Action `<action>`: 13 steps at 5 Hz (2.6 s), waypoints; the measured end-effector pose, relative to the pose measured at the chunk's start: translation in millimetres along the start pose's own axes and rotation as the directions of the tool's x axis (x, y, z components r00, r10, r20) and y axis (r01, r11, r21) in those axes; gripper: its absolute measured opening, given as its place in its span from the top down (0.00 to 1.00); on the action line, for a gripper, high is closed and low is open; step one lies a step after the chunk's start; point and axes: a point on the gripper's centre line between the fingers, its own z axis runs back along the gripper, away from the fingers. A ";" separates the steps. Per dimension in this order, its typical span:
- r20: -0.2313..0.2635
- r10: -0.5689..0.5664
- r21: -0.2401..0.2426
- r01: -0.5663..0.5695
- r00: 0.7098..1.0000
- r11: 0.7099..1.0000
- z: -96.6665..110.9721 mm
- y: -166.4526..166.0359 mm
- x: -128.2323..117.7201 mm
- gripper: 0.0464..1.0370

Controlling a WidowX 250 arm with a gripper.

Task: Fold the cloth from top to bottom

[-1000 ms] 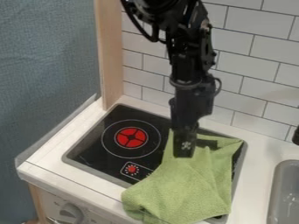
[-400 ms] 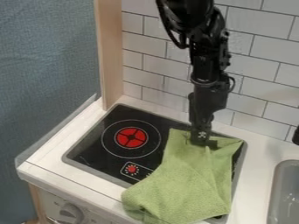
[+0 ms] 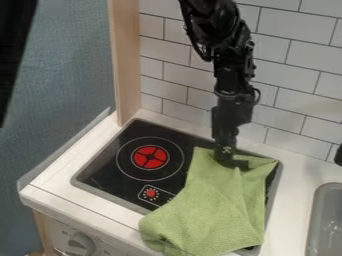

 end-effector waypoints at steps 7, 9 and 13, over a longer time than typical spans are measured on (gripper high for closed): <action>0.015 0.034 -0.016 -0.034 0.999 0.999 -14.4 1.2 -7.0 1.00; 0.039 0.093 -0.003 -0.093 0.995 0.996 2.0 14.7 -23.3 1.00; 0.089 0.228 -0.022 -0.227 0.970 0.974 80.7 -34.8 -44.5 1.00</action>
